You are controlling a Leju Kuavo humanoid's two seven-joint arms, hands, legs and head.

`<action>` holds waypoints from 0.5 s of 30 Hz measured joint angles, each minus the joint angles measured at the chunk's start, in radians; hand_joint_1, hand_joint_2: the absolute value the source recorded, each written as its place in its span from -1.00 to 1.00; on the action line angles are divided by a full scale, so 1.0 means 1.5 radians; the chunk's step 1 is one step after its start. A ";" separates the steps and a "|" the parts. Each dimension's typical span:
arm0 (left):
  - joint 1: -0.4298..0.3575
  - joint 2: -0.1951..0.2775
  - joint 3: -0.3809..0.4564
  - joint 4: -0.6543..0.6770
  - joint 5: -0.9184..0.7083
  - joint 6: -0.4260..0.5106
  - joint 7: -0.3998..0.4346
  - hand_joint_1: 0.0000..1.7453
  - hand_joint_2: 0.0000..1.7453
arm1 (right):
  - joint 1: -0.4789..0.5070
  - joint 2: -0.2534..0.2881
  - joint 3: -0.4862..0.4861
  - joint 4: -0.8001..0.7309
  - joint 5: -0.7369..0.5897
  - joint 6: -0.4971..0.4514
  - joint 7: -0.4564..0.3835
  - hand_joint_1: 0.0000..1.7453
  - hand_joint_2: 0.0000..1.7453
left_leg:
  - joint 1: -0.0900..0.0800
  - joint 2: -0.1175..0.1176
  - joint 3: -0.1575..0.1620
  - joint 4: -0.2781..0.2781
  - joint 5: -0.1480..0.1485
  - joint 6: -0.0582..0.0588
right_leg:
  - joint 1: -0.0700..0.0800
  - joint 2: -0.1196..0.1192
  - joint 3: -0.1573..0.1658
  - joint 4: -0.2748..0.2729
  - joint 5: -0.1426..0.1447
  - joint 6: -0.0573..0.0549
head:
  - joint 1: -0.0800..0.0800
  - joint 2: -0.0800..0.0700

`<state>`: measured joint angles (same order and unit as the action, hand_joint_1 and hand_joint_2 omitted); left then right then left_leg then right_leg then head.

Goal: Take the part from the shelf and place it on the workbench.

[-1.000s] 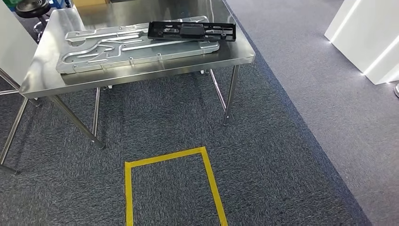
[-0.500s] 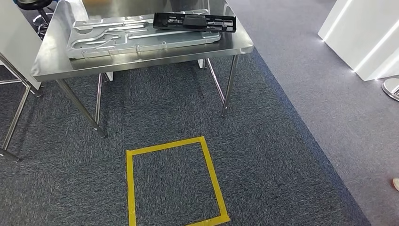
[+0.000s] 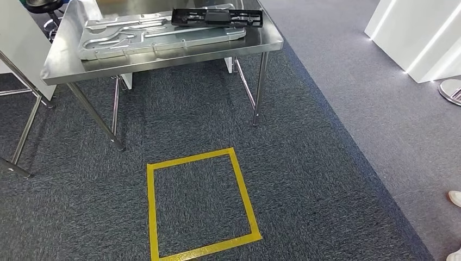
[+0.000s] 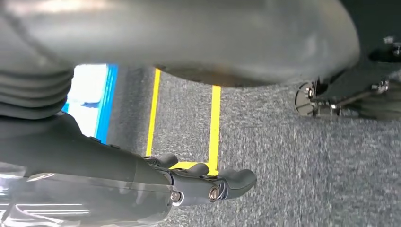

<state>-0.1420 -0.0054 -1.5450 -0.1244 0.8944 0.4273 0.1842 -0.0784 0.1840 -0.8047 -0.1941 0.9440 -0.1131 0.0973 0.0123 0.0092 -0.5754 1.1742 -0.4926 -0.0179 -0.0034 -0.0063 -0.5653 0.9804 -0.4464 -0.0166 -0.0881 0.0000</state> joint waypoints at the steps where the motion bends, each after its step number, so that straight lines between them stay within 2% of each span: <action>1: 0.002 0.000 0.005 0.000 -0.007 0.000 0.003 -1.00 1.00 | 0.000 -0.001 -0.001 -0.001 -0.002 0.004 -0.004 -1.00 1.00 | -0.001 0.000 0.037 -0.053 -0.001 0.003 | 0.001 0.000 -0.005 0.004 0.002 0.003 | 0.000 0.000; 2: 0.005 0.001 0.014 0.000 -0.014 -0.002 0.004 -1.00 1.00 | 0.000 -0.002 0.001 -0.003 -0.006 0.008 -0.007 -1.00 1.00 | -0.002 0.000 0.063 -0.095 -0.011 0.007 | 0.002 0.000 -0.009 0.008 0.005 0.006 | 0.000 0.000; 3: 0.009 0.001 0.025 0.000 -0.023 -0.005 0.004 -1.00 1.00 | 0.000 -0.003 0.005 -0.005 -0.013 0.011 -0.009 -1.00 1.00 | -0.003 0.000 0.077 -0.120 -0.021 0.011 | 0.003 -0.001 -0.012 0.011 0.008 0.010 | 0.000 0.000; 5: 0.018 0.000 0.051 0.000 -0.041 -0.013 0.003 -1.00 1.00 | 0.001 -0.006 0.014 -0.008 -0.031 0.015 -0.012 -1.00 1.00 | -0.003 0.000 0.078 -0.135 -0.025 0.019 | 0.004 -0.001 -0.016 0.013 0.013 0.018 | 0.000 0.000; 6: 0.023 0.000 0.064 -0.001 -0.051 -0.018 0.002 -1.00 1.00 | 0.002 -0.007 0.019 -0.010 -0.042 0.016 -0.013 -1.00 1.00 | -0.002 0.001 0.076 -0.135 -0.021 0.023 | 0.003 -0.001 -0.019 0.018 0.010 0.022 | 0.000 0.000; 7: 0.027 0.000 0.079 -0.002 -0.061 -0.023 0.000 -1.00 1.00 | 0.005 -0.010 0.025 -0.012 -0.052 0.017 -0.014 -1.00 1.00 | -0.001 0.002 0.073 -0.137 -0.017 0.028 | 0.002 0.000 -0.025 0.033 -0.003 0.026 | 0.000 0.000; 8: 0.031 -0.001 0.094 -0.003 -0.071 -0.028 -0.002 -1.00 1.00 | 0.008 -0.012 0.032 -0.013 -0.063 0.018 -0.015 -1.00 0.50 | 0.000 0.003 0.069 -0.138 -0.013 0.033 | 0.000 0.001 -0.037 0.061 -0.023 0.029 | 0.000 0.000; 10: 0.035 0.000 0.124 -0.008 -0.089 -0.037 -0.007 -1.00 0.00 | 0.014 -0.016 0.045 -0.014 -0.084 0.019 -0.018 -1.00 -0.50 | -0.002 0.004 0.061 -0.137 -0.008 0.037 | -0.002 0.001 -0.072 0.151 -0.077 0.035 | 0.000 0.000; 11: 0.036 0.000 0.139 -0.012 -0.099 -0.041 -0.009 -1.00 -0.50 | 0.017 -0.017 0.052 -0.014 -0.094 0.019 -0.019 -1.00 -1.00 | -0.003 0.004 0.057 -0.137 -0.005 0.037 | -0.002 0.001 -0.085 0.190 -0.095 0.037 | 0.000 0.000; 12: 0.037 0.000 0.154 -0.017 -0.108 -0.046 -0.011 -1.00 -1.00 | 0.021 -0.019 0.060 -0.014 -0.104 0.020 -0.020 -1.00 -1.00 | -0.004 0.005 0.055 -0.136 -0.003 0.037 | -0.002 0.001 -0.088 0.211 -0.100 0.037 | 0.000 0.000; 13: 0.038 0.000 0.171 -0.023 -0.118 -0.051 -0.013 -1.00 -1.00 | 0.026 -0.020 0.068 -0.014 -0.115 0.021 -0.020 -1.00 -1.00 | -0.005 0.005 0.054 -0.135 -0.002 0.037 | -0.002 0.001 -0.077 0.203 -0.093 0.037 | 0.000 0.000; 14: 0.038 0.000 0.187 -0.029 -0.129 -0.056 -0.015 -1.00 -1.00 | 0.032 -0.022 0.077 -0.014 -0.126 0.023 -0.020 -1.00 -1.00 | -0.006 0.004 0.053 -0.134 -0.002 0.037 | -0.002 0.001 -0.054 0.168 -0.074 0.035 | 0.000 0.000; 15: 0.038 0.000 0.196 -0.033 -0.133 -0.058 -0.017 -1.00 -1.00 | 0.035 -0.023 0.081 -0.014 -0.131 0.023 -0.020 -1.00 -1.00 | -0.006 0.004 0.053 -0.133 -0.002 0.037 | -0.002 0.001 -0.040 0.148 -0.064 0.034 | 0.000 0.000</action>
